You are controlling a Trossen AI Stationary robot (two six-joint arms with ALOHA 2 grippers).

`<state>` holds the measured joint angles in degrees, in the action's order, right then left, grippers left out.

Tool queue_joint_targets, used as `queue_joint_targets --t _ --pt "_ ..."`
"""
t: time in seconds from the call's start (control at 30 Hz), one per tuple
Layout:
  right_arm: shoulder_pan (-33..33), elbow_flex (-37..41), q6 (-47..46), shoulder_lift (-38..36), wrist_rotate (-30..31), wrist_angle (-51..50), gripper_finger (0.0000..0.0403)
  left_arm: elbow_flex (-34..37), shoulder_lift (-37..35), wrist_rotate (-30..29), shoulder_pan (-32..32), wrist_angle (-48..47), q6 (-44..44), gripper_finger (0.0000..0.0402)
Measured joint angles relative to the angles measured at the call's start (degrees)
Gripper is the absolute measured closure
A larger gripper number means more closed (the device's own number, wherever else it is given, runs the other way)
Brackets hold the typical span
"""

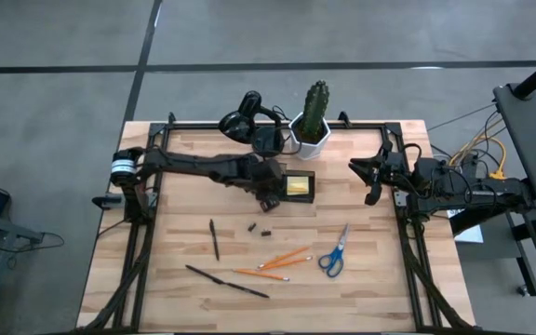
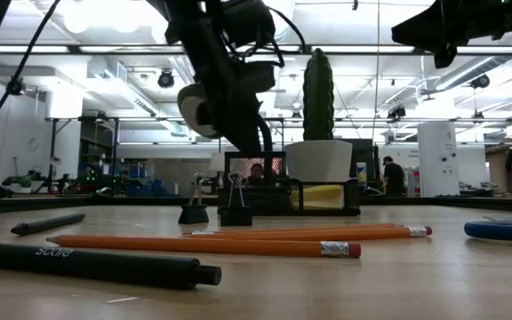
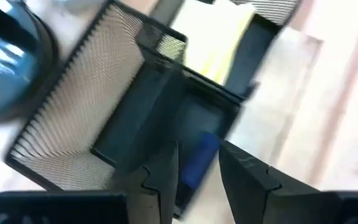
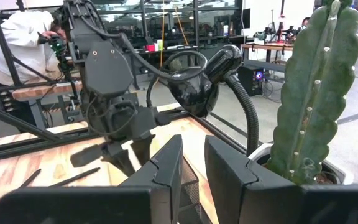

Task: Pick and place office supplies into organizer
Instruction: Put the left black binder paper clip into the black desk organizer

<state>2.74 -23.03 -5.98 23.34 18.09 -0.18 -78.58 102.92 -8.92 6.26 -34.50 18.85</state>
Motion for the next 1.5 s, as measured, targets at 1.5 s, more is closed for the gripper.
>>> queue_joint_targets --t 1.5 --pt "0.0 0.0 0.1 0.0 0.0 0.0 0.0346 -1.6 0.0 24.1 -2.0 -17.0 30.0 0.0301"
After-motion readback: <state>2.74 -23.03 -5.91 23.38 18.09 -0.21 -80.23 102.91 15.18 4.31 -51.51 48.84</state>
